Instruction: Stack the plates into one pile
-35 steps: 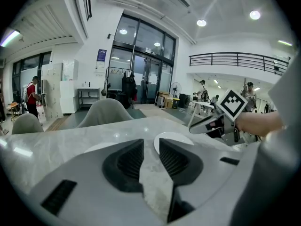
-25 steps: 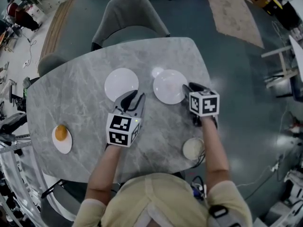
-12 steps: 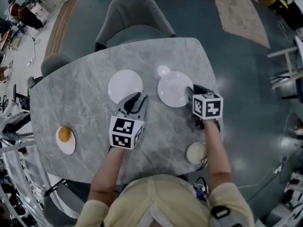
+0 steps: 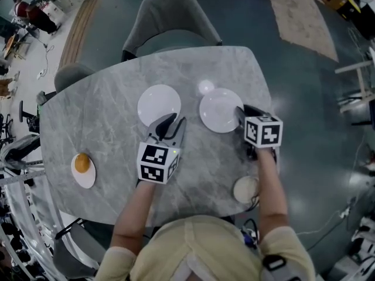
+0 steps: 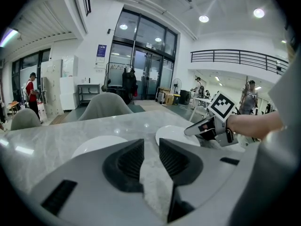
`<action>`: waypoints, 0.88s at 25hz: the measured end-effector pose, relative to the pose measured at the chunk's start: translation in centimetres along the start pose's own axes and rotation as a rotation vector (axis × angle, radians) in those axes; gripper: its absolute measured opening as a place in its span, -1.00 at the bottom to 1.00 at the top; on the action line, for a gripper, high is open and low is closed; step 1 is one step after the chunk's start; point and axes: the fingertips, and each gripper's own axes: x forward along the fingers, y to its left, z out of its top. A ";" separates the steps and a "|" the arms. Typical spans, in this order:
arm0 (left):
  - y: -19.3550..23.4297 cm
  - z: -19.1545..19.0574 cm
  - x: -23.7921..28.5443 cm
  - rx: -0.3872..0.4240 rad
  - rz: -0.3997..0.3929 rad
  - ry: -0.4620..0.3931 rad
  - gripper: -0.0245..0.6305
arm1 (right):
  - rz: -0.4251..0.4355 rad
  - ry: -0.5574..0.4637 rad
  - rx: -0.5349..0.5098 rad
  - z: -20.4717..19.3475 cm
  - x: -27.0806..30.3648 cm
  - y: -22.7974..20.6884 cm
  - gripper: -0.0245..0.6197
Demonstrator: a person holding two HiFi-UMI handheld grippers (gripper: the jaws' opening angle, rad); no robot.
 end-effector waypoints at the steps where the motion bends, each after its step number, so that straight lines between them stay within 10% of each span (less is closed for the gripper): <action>1: 0.1 0.0 -0.1 0.000 0.002 -0.002 -0.63 | 0.002 -0.005 0.007 0.1 0.0 0.1 -0.63; 22: 0.9 0.2 -1.7 -0.036 -0.086 -0.055 -0.63 | 0.134 -0.209 -0.001 3.6 -4.8 5.5 -0.84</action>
